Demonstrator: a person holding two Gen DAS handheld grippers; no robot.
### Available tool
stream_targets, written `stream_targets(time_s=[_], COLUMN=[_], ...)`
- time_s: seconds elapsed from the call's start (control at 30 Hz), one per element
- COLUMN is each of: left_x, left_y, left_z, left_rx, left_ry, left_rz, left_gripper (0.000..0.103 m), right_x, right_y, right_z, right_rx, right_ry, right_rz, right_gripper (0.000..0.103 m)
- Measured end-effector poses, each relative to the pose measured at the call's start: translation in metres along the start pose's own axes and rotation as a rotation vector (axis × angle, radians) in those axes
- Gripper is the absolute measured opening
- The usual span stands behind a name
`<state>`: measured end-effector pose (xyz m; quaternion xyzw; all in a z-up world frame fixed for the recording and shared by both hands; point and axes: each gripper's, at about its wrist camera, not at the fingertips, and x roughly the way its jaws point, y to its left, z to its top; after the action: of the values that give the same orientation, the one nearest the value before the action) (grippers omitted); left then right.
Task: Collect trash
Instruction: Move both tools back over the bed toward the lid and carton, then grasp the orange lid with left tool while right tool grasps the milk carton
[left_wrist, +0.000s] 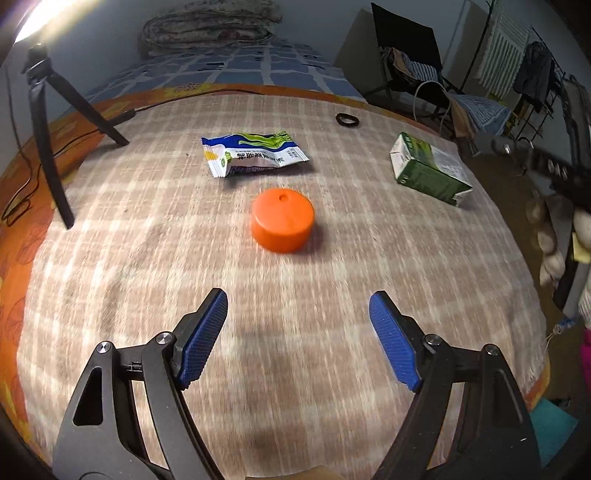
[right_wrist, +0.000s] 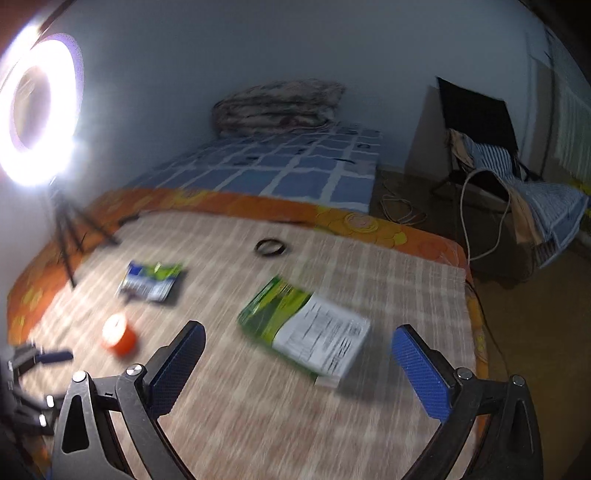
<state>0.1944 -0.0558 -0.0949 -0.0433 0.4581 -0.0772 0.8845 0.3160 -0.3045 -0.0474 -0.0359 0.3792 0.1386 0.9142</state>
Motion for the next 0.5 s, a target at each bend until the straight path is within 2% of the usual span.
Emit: stream_targets(time_s=[0.1, 0.17, 0.27, 0.4, 0.5], left_x=[0.009, 0.017, 0.028, 0.035, 0.037], left_y=[0.0, 0.001, 0.001, 0.001, 0.002], left_z=[0.005, 0.009, 0.012, 0.016, 0.02], left_rx=[0.007, 0.01, 0.007, 0.012, 0.002], left_ry=[0.0, -0.002, 0.014, 0.001, -0.006], left_rz=[0.005, 0.008, -0.003, 0.014, 0.019], left_gripper=[0.081, 0.08, 0.076, 0.075, 0.072], right_x=[0.022, 0.038, 0.052, 0.073, 0.087], right_y=[-0.013, -0.017, -0.019, -0.024, -0.027], right_z=[0.006, 0.01, 0.017, 0.023, 0.023], right_rx=[0.053, 0.053, 0.034, 0.071, 0.11], right_ry=[0.007, 0.037, 0.041, 0.05, 0.1], right_rz=[0.019, 0.03, 0.032, 0.045, 0.079], right_gripper=[0.102, 0.102, 0.103, 0.103, 0.102])
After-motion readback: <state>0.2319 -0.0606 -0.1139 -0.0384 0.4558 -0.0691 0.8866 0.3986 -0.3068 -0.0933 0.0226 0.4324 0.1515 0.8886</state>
